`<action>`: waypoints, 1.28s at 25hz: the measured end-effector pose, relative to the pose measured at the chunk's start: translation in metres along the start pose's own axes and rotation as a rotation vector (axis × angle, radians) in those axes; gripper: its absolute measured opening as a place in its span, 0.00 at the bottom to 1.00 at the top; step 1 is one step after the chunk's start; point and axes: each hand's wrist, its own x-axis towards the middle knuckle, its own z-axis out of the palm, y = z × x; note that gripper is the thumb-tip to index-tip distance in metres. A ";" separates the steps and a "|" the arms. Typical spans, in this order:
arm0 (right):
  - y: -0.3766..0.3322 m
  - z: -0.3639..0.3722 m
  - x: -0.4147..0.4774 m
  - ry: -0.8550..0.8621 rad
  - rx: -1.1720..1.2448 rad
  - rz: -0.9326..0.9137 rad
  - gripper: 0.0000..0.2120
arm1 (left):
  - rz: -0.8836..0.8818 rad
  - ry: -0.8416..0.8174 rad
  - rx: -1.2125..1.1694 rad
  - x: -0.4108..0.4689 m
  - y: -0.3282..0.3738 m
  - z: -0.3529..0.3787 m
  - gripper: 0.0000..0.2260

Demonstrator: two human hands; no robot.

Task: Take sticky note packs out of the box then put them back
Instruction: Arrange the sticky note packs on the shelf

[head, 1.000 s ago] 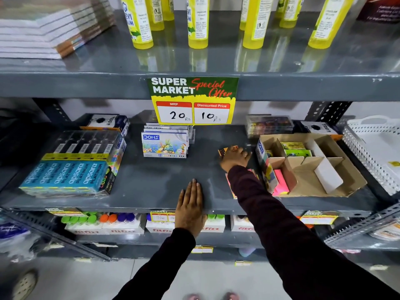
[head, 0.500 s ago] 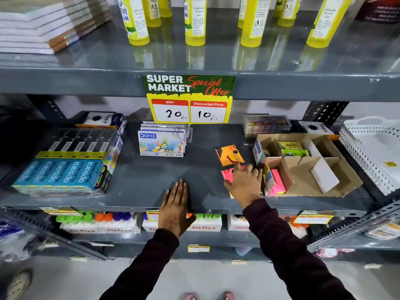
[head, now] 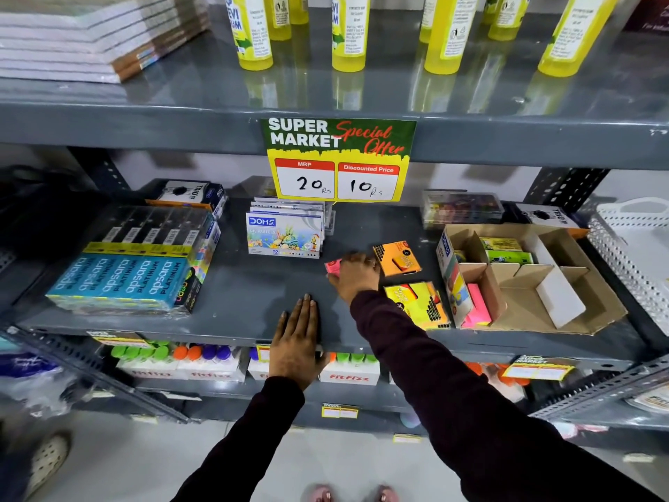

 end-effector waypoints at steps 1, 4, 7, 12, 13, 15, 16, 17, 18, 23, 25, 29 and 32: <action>0.003 -0.001 -0.004 0.029 -0.002 0.002 0.33 | -0.001 -0.012 -0.002 0.000 -0.001 0.001 0.40; 0.034 -0.005 -0.030 0.112 -0.014 0.066 0.36 | -0.009 -0.066 0.012 0.001 -0.004 0.007 0.40; 0.074 -0.009 -0.063 0.022 -0.062 0.208 0.38 | -0.023 -0.053 0.039 0.000 -0.002 0.007 0.40; 0.078 -0.009 -0.085 0.062 -0.072 0.201 0.36 | -0.026 -0.054 0.047 0.000 -0.001 0.006 0.41; 0.072 -0.007 -0.087 0.084 -0.075 0.164 0.36 | -0.027 -0.055 0.040 0.000 -0.001 0.006 0.41; 0.055 0.002 -0.092 0.103 -0.067 0.037 0.36 | -0.025 -0.060 0.030 -0.001 -0.001 0.006 0.41; 0.045 0.008 -0.095 0.095 -0.054 -0.028 0.34 | -0.024 -0.063 0.024 -0.001 -0.001 0.006 0.41; 0.036 0.015 -0.098 0.084 -0.041 -0.074 0.32 | -0.024 -0.064 0.017 -0.001 -0.001 0.005 0.41; 0.028 0.020 -0.099 0.077 -0.033 -0.099 0.31 | -0.025 -0.061 0.014 0.000 -0.001 0.005 0.41; 0.041 0.023 -0.095 0.146 -0.049 -0.039 0.31 | -0.030 -0.070 0.018 0.001 0.000 0.004 0.40; 0.064 0.015 -0.090 0.167 -0.061 0.079 0.32 | -0.036 -0.064 0.044 0.001 0.000 0.004 0.39; 0.093 0.004 -0.085 0.126 -0.002 0.239 0.33 | -0.028 -0.059 0.104 0.000 0.001 0.006 0.40; 0.093 0.004 -0.082 0.124 -0.003 0.239 0.33 | -0.034 -0.046 0.104 0.001 0.001 0.006 0.40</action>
